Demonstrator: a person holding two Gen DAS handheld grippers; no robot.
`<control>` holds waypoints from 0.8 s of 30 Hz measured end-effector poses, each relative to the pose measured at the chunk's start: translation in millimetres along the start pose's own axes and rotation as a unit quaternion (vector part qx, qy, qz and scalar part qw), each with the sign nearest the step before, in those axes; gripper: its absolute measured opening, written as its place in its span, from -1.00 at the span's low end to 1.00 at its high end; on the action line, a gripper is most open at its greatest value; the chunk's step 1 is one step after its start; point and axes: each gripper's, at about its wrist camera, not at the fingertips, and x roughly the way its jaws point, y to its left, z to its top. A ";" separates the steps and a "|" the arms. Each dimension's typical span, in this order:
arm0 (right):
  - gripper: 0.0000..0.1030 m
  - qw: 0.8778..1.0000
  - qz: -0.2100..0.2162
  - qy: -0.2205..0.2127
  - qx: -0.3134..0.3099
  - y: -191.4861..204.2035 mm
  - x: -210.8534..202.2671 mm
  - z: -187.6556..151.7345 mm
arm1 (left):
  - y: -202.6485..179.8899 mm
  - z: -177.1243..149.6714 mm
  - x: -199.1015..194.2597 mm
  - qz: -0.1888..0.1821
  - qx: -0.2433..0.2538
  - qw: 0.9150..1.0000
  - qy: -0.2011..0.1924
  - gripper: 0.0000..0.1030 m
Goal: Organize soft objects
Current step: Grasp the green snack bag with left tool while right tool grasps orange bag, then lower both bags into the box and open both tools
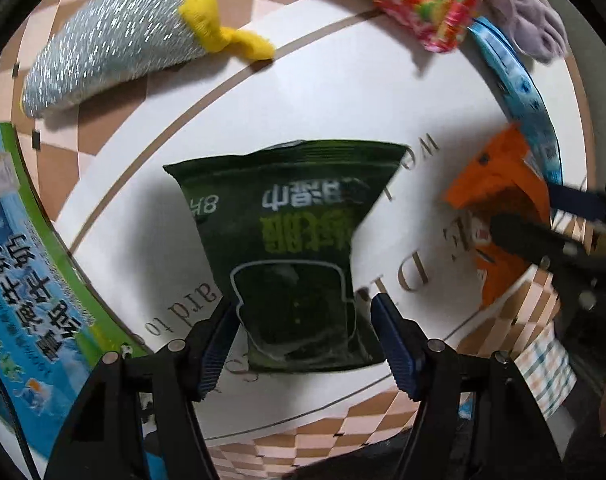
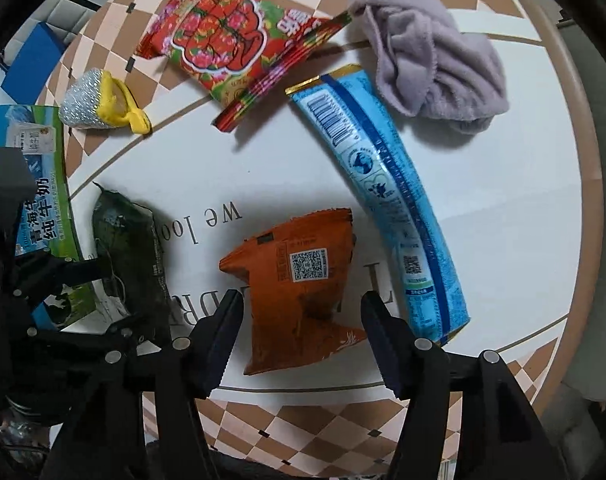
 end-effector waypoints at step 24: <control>-0.28 0.990 0.048 -0.127 -0.040 100.5 -133.5 -81.0 | 80.5 -178.3 -146.7 -0.021 -0.118 0.966 -0.229 -0.31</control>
